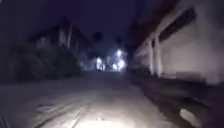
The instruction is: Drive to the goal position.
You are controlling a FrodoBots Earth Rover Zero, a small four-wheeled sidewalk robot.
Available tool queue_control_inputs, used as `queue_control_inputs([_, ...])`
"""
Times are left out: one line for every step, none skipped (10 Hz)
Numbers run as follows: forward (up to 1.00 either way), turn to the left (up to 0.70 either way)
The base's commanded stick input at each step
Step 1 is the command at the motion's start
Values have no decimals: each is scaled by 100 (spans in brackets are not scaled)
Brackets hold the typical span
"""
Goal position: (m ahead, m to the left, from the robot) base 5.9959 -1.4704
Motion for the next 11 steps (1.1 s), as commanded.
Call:
queue_control_inputs([70,0])
queue_control_inputs([70,0])
queue_control_inputs([70,0])
queue_control_inputs([70,0])
queue_control_inputs([70,0])
queue_control_inputs([70,0])
queue_control_inputs([70,0])
queue_control_inputs([70,0])
queue_control_inputs([70,0])
queue_control_inputs([70,0])
queue_control_inputs([70,0])
